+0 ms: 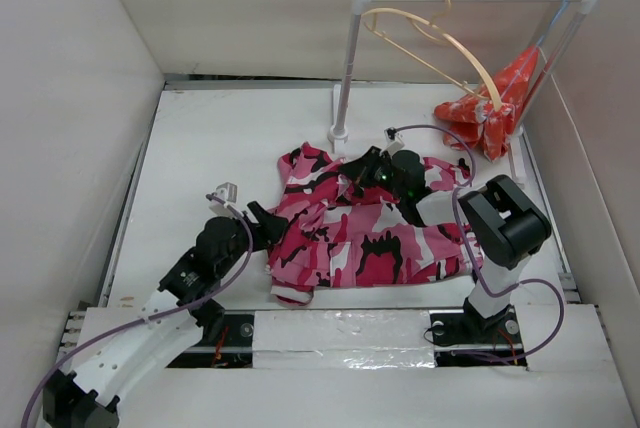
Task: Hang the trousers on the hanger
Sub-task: Flatten out the trousers at the center of the board.
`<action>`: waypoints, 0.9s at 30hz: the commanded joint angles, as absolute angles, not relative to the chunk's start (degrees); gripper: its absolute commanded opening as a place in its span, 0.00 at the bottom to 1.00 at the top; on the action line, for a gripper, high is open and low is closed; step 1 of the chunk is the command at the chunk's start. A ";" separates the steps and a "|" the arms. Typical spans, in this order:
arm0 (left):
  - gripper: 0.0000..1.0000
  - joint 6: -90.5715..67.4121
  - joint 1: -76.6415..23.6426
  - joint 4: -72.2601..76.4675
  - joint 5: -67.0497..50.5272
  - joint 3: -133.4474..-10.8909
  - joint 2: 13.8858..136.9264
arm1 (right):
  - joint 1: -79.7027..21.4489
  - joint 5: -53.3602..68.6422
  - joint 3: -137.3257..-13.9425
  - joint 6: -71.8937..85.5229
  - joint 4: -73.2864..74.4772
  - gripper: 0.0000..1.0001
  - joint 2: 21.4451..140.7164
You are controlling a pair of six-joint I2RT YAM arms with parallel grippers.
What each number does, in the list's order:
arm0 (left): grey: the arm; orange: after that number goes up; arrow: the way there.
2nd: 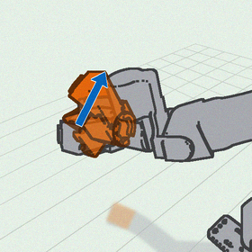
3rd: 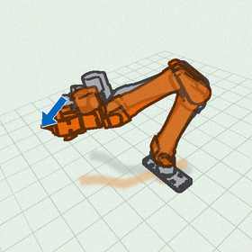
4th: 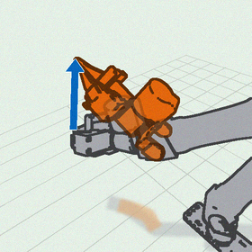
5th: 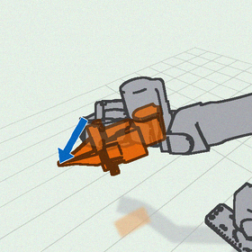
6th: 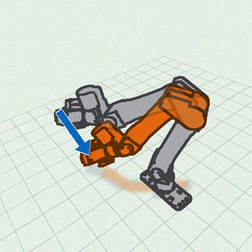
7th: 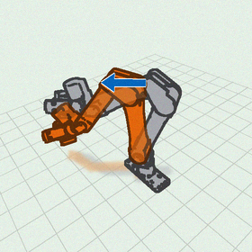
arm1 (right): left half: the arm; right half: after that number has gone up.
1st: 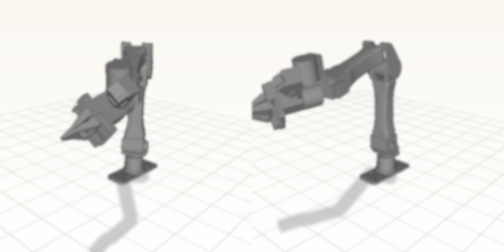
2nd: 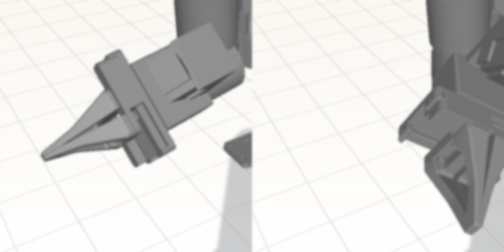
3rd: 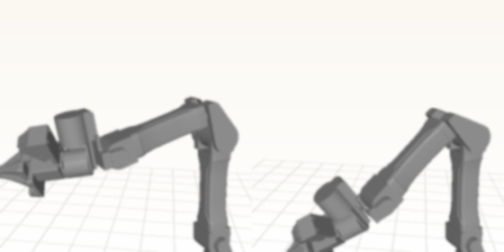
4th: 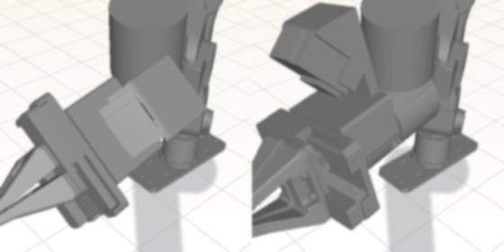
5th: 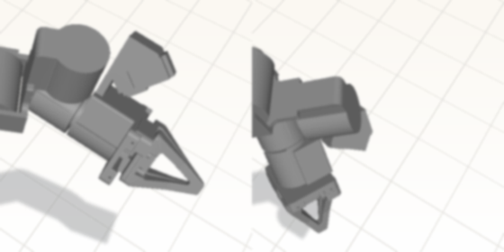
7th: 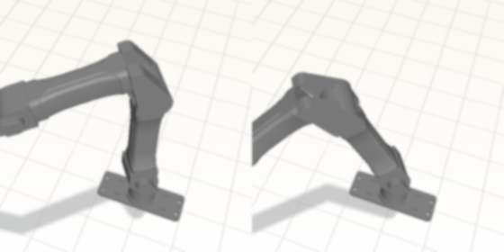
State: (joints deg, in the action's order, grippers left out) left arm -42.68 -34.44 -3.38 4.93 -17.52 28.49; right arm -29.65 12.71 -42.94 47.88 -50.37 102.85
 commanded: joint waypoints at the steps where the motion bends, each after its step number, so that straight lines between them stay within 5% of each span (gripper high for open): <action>1: 0.62 -45.35 -34.98 -6.76 6.94 -16.96 29.62 | -29.36 13.62 -44.30 47.37 -54.32 0.00 102.92; 13: 0.55 -45.80 -34.98 -4.76 11.34 -16.96 34.54 | -28.83 15.47 -45.00 47.55 -55.28 0.00 103.80; 16: 0.29 -45.70 -34.98 -0.98 9.58 -15.91 32.27 | -28.83 15.38 -44.74 47.37 -55.37 0.01 103.89; 17: 0.12 -46.05 -34.98 -0.62 10.89 -16.17 31.99 | -28.83 15.47 -44.56 47.55 -55.89 0.03 104.23; 19: 0.00 -46.32 -34.98 -0.53 13.17 -18.97 32.69 | -28.83 16.43 -44.21 47.90 -57.03 0.17 104.41; 27: 0.00 -40.71 -29.82 4.31 20.75 -44.94 51.75 | -30.58 20.57 -39.04 45.89 -58.19 0.73 96.62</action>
